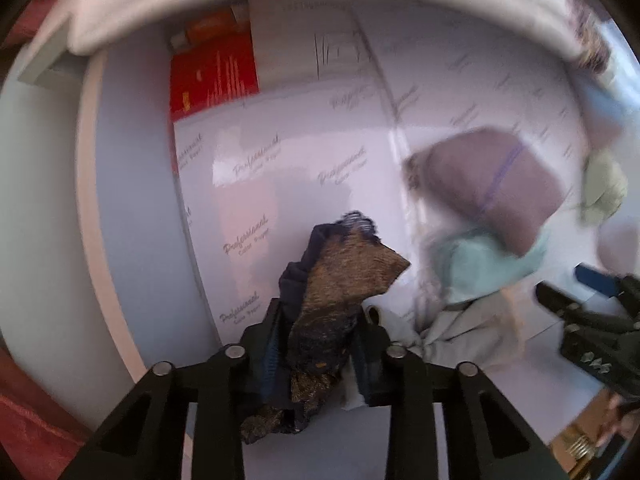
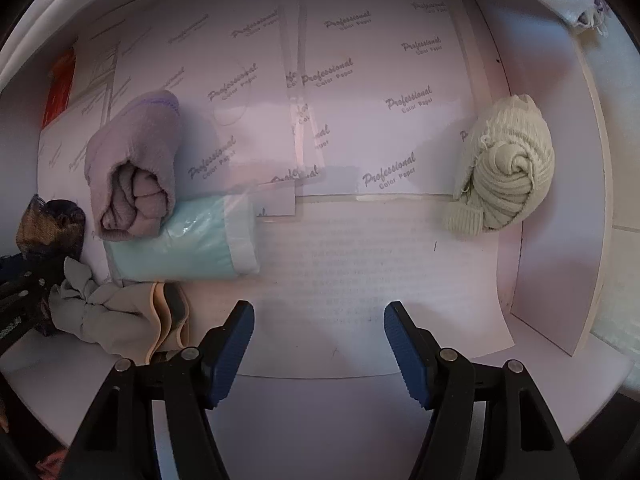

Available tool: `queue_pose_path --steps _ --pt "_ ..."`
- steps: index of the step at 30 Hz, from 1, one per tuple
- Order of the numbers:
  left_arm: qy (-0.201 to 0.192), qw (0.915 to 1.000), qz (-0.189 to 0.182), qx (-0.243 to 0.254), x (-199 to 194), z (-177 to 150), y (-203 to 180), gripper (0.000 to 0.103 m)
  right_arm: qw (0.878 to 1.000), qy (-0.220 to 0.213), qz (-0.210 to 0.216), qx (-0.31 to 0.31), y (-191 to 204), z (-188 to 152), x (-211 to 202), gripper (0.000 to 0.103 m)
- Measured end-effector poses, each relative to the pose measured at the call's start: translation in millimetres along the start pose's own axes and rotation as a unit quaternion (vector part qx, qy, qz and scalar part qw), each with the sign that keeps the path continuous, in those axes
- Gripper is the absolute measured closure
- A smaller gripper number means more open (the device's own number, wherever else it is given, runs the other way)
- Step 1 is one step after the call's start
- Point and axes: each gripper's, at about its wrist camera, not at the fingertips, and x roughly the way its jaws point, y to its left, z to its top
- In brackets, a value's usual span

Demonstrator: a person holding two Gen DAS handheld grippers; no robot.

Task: Organize soft objects
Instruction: 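Lift the dark lace garment out of the drawer with the left tool, then carry the dark lace garment into the gold tray and open the left tool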

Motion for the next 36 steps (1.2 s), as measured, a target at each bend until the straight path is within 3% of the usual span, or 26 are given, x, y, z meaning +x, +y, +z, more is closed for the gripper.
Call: queue_pose_path --steps 6,10,15,18,24,27,32,36 --pt "-0.077 0.9951 -0.050 -0.038 -50 -9 6 0.075 1.000 -0.007 -0.006 -0.009 6 -6 -5 0.035" --pt "-0.132 0.9861 -0.083 -0.058 -90 -20 12 0.075 1.000 -0.009 -0.010 -0.013 8 -8 -5 0.035" --pt "-0.169 0.9758 -0.111 -0.083 -122 -27 25 0.075 1.000 -0.009 -0.012 -0.018 10 -7 -4 0.035" --pt "-0.189 0.9643 -0.145 -0.115 -143 -20 25 0.075 1.000 -0.009 -0.012 -0.020 10 -8 -4 0.035" --pt "-0.245 0.9306 -0.220 -0.160 -199 -6 27 0.075 1.000 -0.007 -0.007 -0.020 10 -7 -5 0.035" --pt "-0.274 0.9091 -0.254 -0.185 -222 12 29 0.075 1.000 -0.006 -0.001 -0.022 12 -7 -4 0.035" --pt "-0.316 0.8555 -0.318 -0.259 -239 37 37 0.075 1.000 -0.005 0.008 -0.023 16 -6 -4 0.035" --pt "-0.335 0.8216 -0.352 -0.298 -239 56 41 0.075 1.000 -0.004 0.015 -0.022 18 -6 -4 0.035"
